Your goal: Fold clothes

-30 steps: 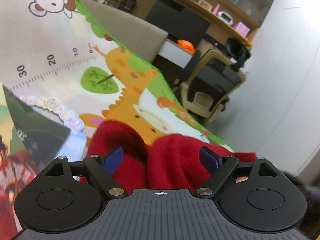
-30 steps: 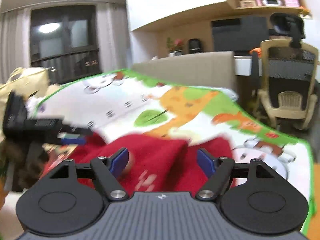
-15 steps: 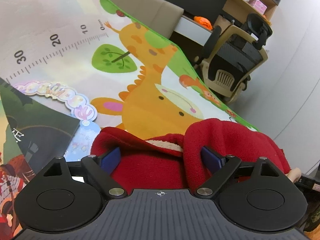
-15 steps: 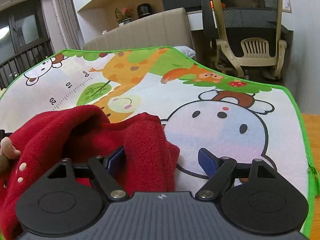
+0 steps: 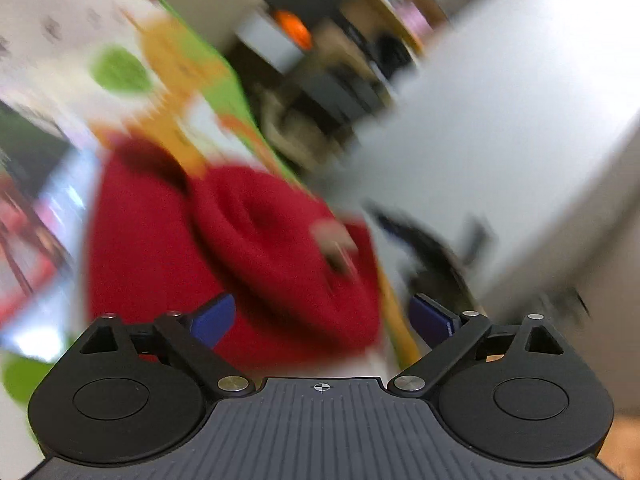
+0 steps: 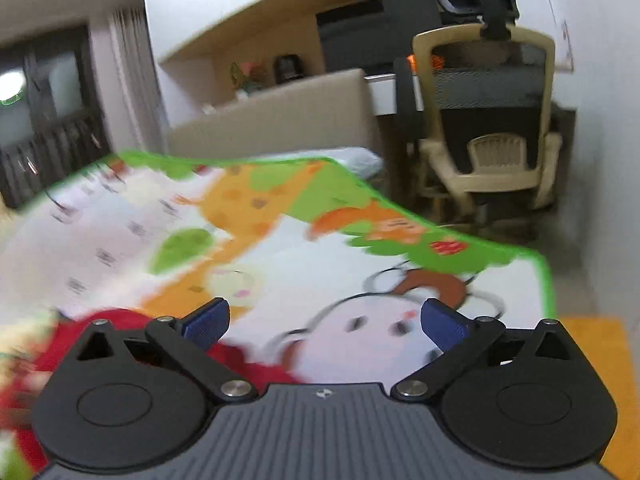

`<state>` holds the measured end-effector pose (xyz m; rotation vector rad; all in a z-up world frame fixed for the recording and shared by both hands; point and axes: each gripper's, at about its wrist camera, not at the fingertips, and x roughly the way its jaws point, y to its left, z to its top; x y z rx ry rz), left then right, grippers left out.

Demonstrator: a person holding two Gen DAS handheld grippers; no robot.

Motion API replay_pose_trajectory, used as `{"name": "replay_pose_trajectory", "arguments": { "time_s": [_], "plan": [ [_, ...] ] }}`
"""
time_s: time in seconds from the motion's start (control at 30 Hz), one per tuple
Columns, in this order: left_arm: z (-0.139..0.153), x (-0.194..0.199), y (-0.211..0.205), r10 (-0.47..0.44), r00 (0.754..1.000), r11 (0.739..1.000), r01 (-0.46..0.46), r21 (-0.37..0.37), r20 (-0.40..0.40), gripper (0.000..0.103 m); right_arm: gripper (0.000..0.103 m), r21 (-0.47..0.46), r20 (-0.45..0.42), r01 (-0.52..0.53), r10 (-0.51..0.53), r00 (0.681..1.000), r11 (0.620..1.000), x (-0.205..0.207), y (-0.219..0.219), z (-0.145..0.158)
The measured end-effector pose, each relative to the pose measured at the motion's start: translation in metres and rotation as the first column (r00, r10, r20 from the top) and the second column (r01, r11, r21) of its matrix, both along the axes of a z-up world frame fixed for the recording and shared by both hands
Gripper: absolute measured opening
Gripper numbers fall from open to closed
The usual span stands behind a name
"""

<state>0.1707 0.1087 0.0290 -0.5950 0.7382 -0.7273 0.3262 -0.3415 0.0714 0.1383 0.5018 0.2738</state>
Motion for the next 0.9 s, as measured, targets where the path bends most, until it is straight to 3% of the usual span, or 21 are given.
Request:
{"name": "replay_pose_trajectory", "arguments": {
  "time_s": [0.07,0.13,0.2,0.27,0.33,0.4,0.5,0.6,0.67,0.73,0.77,0.83,0.9],
  "plan": [
    [-0.014,-0.002,-0.021,-0.111,0.992,0.994,0.112,0.0,-0.066,0.098,0.102,-0.073,-0.046,-0.006,0.002,0.999,0.997,0.026,0.011,-0.014],
    [-0.036,0.007,-0.044,-0.133,0.981,0.989,0.14,0.039,-0.144,0.098,0.101,-0.163,-0.103,-0.018,0.002,0.995,0.986,0.05,0.025,-0.031],
    [-0.054,0.023,-0.053,-0.071,0.976,0.989,0.095,0.109,-0.205,0.098,0.098,-0.257,-0.159,-0.025,-0.017,0.987,0.966,0.064,0.039,-0.052],
    [-0.064,0.043,-0.039,0.031,0.969,0.996,-0.009,0.091,-0.243,0.098,0.097,-0.209,-0.182,-0.02,-0.019,0.983,0.978,0.057,0.03,-0.06],
    [-0.067,0.063,-0.016,0.098,0.951,0.995,-0.101,0.005,-0.292,0.098,0.097,-0.181,-0.19,-0.021,-0.014,0.982,0.983,0.044,0.022,-0.064],
    [-0.059,0.08,-0.004,0.174,0.955,0.985,-0.165,0.058,-0.241,0.098,0.096,-0.198,-0.179,-0.033,-0.003,0.984,0.98,0.023,0.019,-0.064],
    [-0.053,0.107,0.005,0.299,0.946,0.946,-0.277,0.167,-0.122,0.099,0.091,-0.222,-0.17,-0.083,0.045,0.984,0.972,-0.016,0.029,-0.062],
    [-0.052,0.142,0.014,0.355,0.932,0.923,-0.337,0.186,-0.073,0.099,0.074,-0.23,-0.157,-0.124,0.089,0.984,0.965,-0.062,0.054,-0.06],
    [-0.048,0.159,0.019,0.392,0.919,0.905,-0.376,0.2,-0.041,0.099,0.071,-0.254,-0.147,-0.203,0.169,0.975,0.946,-0.095,0.082,-0.057],
    [-0.04,0.163,0.025,0.434,0.901,0.878,-0.423,0.224,-0.001,0.098,0.072,-0.258,-0.148,-0.348,0.319,0.936,0.901,-0.123,0.106,-0.053],
    [-0.036,0.161,0.027,0.448,0.894,0.868,-0.439,0.232,0.012,0.098,0.074,-0.239,-0.153,-0.434,0.408,0.9,0.868,-0.136,0.116,-0.051],
    [-0.029,0.147,0.036,0.454,0.891,0.864,-0.444,0.239,0.015,0.098,0.089,-0.218,-0.142,-0.553,0.535,0.833,0.804,-0.155,0.127,-0.045],
    [-0.024,0.128,0.043,0.447,0.894,0.864,-0.437,0.251,0.02,0.098,0.094,-0.259,-0.082,-0.577,0.578,0.812,0.775,-0.169,0.127,-0.034]
  ]
}}
